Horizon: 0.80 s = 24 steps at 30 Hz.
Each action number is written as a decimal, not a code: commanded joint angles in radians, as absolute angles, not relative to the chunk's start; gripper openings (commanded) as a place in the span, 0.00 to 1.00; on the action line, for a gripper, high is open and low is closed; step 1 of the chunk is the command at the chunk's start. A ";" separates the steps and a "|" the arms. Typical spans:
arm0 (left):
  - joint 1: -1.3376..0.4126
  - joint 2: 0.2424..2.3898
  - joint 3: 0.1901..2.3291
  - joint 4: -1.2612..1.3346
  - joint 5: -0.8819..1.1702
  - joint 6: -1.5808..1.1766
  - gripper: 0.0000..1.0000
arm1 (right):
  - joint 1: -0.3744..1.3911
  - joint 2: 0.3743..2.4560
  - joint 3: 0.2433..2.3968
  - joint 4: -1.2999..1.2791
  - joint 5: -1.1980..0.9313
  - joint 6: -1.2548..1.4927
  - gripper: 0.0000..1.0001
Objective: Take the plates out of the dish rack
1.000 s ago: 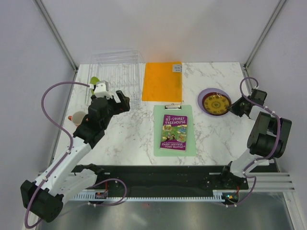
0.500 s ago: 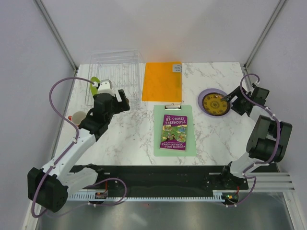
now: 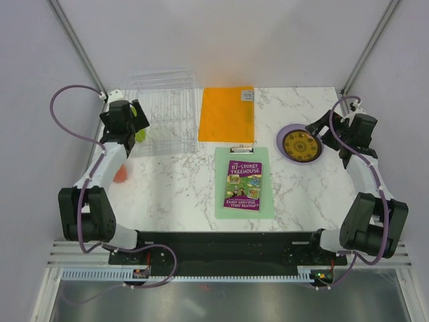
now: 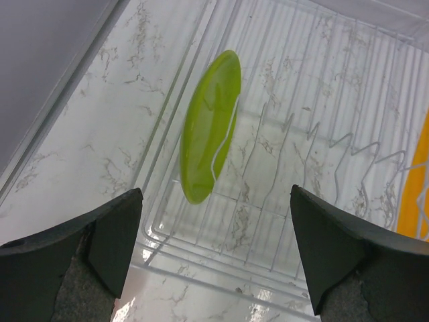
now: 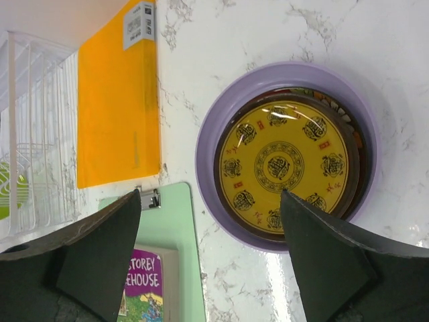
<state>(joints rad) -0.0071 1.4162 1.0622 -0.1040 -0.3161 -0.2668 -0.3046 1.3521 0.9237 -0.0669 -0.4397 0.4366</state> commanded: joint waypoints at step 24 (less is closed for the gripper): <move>0.044 1.756 1.241 0.091 -0.362 -0.129 0.55 | -0.276 1.448 0.893 -0.008 -0.497 0.439 0.89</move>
